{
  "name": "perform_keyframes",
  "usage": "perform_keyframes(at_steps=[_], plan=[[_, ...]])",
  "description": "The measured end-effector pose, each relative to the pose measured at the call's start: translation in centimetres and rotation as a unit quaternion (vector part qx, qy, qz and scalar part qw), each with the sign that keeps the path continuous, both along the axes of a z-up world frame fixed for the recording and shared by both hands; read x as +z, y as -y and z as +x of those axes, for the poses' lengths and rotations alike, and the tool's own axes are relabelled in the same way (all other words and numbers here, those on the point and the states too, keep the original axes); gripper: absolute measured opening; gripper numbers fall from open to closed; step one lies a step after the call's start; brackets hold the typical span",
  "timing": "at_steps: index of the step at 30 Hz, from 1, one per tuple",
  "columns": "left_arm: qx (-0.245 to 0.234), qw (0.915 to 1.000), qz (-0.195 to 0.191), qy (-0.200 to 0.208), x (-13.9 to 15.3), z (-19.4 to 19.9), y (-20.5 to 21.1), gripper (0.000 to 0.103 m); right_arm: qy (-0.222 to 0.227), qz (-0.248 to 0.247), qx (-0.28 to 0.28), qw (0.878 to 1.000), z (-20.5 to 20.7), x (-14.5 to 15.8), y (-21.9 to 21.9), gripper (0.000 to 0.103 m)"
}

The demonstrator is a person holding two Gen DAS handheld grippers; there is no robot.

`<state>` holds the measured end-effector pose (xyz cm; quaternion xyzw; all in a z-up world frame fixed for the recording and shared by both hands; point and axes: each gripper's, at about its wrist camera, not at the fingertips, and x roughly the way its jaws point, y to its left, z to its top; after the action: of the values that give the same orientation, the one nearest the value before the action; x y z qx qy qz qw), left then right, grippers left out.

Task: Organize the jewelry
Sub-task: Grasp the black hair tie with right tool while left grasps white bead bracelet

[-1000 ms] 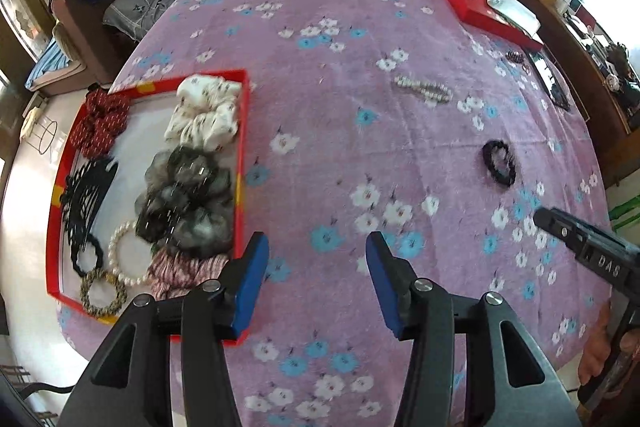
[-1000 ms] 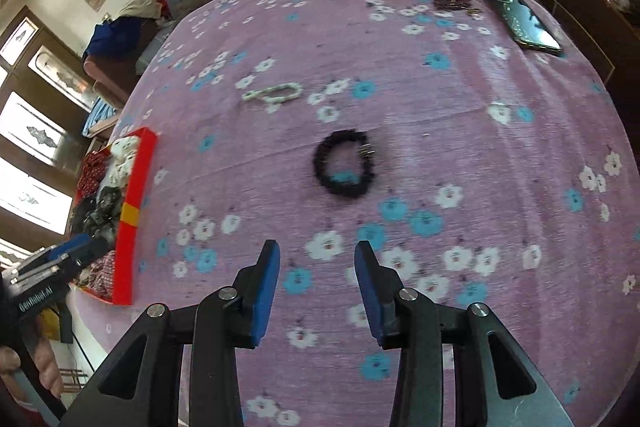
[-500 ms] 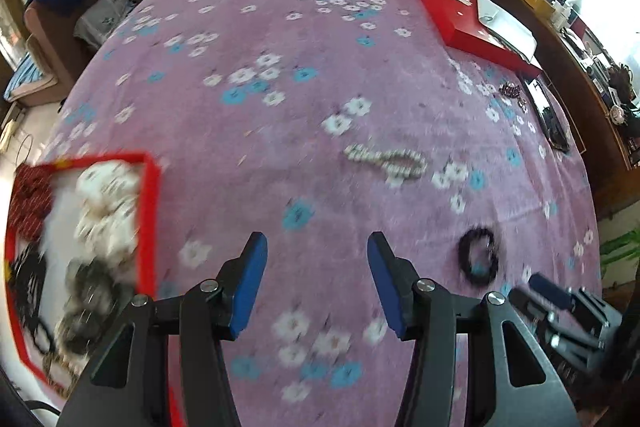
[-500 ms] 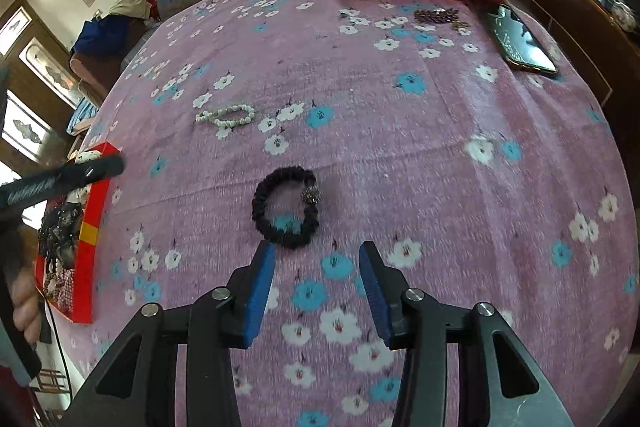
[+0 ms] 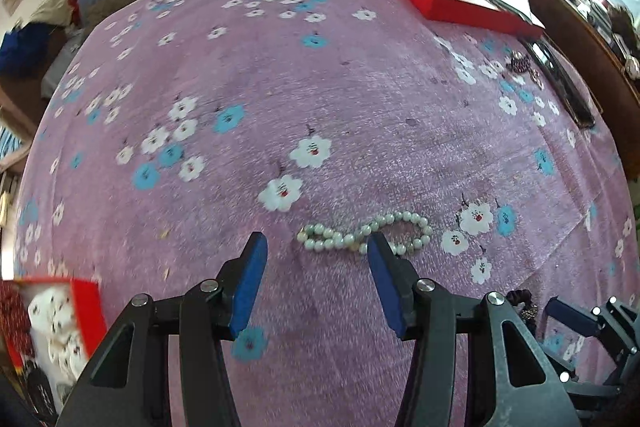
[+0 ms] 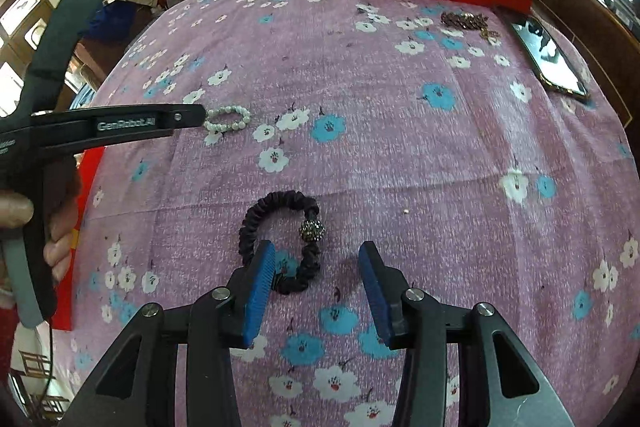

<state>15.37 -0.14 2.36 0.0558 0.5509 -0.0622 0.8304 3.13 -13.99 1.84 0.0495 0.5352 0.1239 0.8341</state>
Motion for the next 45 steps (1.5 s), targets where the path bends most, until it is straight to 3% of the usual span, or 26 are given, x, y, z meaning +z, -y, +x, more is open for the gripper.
perform_keyframes(at_steps=[7,9,10,11,12,13,22,31,41,45], plan=[[-0.028,0.9986,-0.038,-0.023,-0.7,0.0,0.5,0.050,0.010,-0.014,0.008,1.000,0.3,-0.1,-0.5,0.047],[-0.048,0.9983,-0.022,-0.025,-0.9,-0.4,1.2,0.044,0.013,-0.018,0.010,1.000,0.3,-0.1,-0.7,0.046],[-0.061,0.9979,-0.003,-0.021,-0.9,-0.7,1.7,0.033,0.015,-0.020,0.010,1.000,0.3,-0.1,-0.8,0.040],[-0.068,0.9975,0.007,-0.019,-0.9,-1.0,2.0,0.016,0.017,-0.026,0.011,0.999,0.2,-0.1,-0.9,0.027],[-0.079,0.9965,-0.001,-0.028,-0.9,-1.2,2.2,0.004,0.018,-0.030,0.014,0.999,0.2,-0.1,-1.1,0.021],[-0.079,0.9963,-0.007,-0.033,-0.9,-1.3,2.3,0.000,0.017,-0.031,0.016,0.999,0.3,-0.1,-1.3,0.012],[-0.037,0.9971,-0.059,-0.032,0.2,-3.2,0.6,0.000,0.006,0.012,0.008,1.000,-0.4,1.2,-0.7,0.012],[-0.073,0.9954,-0.061,-0.012,1.2,-2.7,2.8,0.002,-0.010,0.025,0.003,1.000,-2.9,1.4,-0.7,0.012],[-0.084,0.9896,-0.112,-0.034,0.5,-0.1,4.3,0.019,-0.024,0.028,-0.015,0.999,-3.6,0.5,1.0,0.013],[-0.091,0.9907,-0.095,-0.034,-0.3,0.4,4.9,0.020,-0.031,0.035,-0.018,0.999,-3.7,-0.2,1.4,0.013]])
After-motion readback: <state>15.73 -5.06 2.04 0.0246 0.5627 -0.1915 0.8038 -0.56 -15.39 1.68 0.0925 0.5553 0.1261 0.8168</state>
